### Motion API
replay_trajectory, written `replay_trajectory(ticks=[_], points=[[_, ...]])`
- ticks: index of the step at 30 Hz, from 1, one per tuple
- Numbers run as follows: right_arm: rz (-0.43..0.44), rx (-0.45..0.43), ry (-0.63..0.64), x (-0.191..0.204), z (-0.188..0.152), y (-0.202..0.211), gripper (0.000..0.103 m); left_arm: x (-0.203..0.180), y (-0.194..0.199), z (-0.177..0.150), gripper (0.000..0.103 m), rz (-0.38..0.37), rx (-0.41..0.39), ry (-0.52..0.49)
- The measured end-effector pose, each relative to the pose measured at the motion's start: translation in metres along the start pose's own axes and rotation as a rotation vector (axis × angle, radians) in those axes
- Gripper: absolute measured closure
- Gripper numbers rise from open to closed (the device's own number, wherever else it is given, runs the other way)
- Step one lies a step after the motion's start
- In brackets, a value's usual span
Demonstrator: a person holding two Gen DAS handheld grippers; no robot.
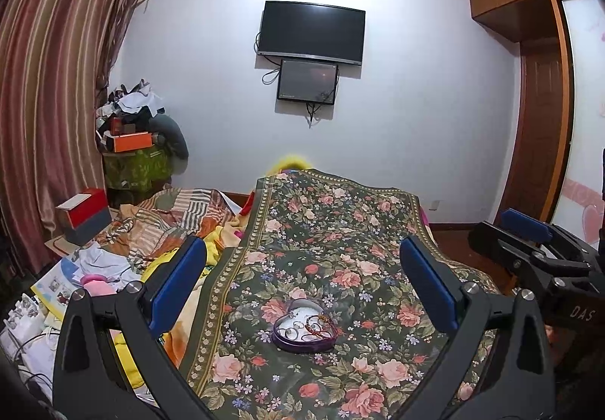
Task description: Organize jewelry
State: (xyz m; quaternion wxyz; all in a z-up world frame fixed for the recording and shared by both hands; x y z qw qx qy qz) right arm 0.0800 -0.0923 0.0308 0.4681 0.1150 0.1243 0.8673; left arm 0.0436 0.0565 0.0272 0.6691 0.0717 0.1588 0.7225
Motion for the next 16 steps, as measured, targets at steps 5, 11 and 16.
replay_trajectory(ticks=[5, 11, 16], points=[[-0.001, -0.003, -0.007, -0.0019, -0.0003, 0.0004, 0.003, 0.0012, -0.0002, -0.0005, 0.001, -0.001, 0.003, 0.003], [-0.001, 0.005, -0.006, -0.0014, -0.0015, -0.0009, 0.003, 0.0009, -0.0001, -0.0003, 0.001, 0.000, 0.001, 0.002], [-0.002, 0.005, -0.004, -0.0011, -0.0007, -0.0012, 0.003, 0.0004, -0.0002, -0.0004, 0.001, -0.001, 0.002, 0.002]])
Point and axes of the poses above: each gripper's, at about its wrist camera, not at the fingertips, and y roughly against the way its jaws point, x to its left, z to its top, the point moved 9 cm from there along -y, roughly the way its jaws point, and after that the axes turned 3 degrees about x, right-handed, at the moved point
